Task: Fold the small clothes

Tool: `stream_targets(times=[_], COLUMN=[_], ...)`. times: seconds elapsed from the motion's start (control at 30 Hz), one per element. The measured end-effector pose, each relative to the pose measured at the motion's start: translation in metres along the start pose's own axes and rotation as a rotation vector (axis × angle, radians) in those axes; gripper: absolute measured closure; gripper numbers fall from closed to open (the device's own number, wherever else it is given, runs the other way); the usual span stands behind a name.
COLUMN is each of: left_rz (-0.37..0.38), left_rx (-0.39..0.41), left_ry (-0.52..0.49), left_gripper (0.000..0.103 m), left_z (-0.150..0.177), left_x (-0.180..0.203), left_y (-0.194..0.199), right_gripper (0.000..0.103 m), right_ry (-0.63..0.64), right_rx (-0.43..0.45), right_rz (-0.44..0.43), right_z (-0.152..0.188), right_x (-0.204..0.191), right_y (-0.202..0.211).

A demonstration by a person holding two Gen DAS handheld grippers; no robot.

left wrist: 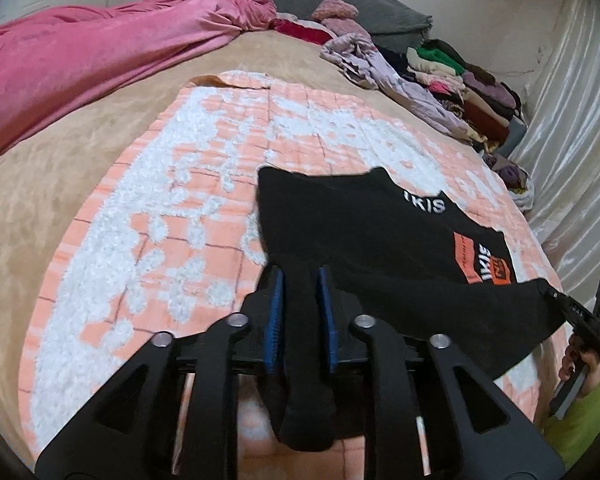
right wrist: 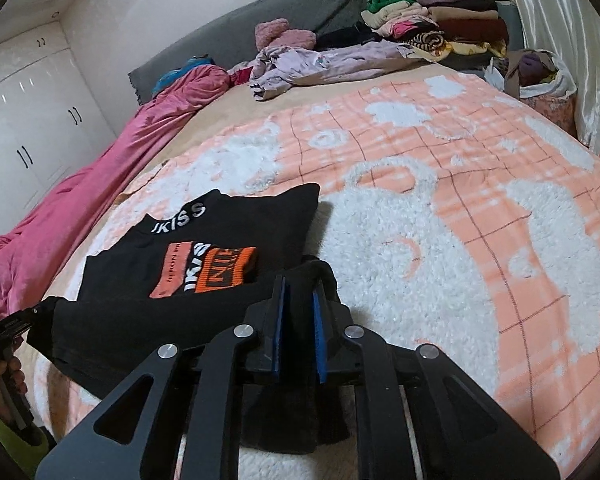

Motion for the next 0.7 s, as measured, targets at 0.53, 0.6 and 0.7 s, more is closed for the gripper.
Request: stream_targets(times=[0.53,0.6,0.7], left_rz=[0.026,0.039,0.020], left_rx=[0.081,0.029,-0.007], left_ry=[-0.205,-0.226,-0.307], left_gripper=[0.068,0.068,0.068], left_z=[0.086,0.106,0.123], left_x=[0.021,0.026,0.041], left_y=[0.074,0.065,0.050], right_gripper=[0.056,0.057,0.061], right_ry=[0.178,0.208,0.246], right_rx=[0.065,0.039,0.000], right_rz=[-0.011,-0.025,-0.064], right_z=[0.047,0.060,0.073], right_x=[-0.038,-0.047,-0.061], right_y=[0.081,0.084,0.079])
Point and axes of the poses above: each gripper's, at about its wrist camera, not at the fingertips, and y roughly against the way its jaws point, x to its right, z to its underside, the point moved 2 cm from there along -y, roughly the way its jaws point, and after that the axes turned 12 degrees about y, right-handed, at the moved point
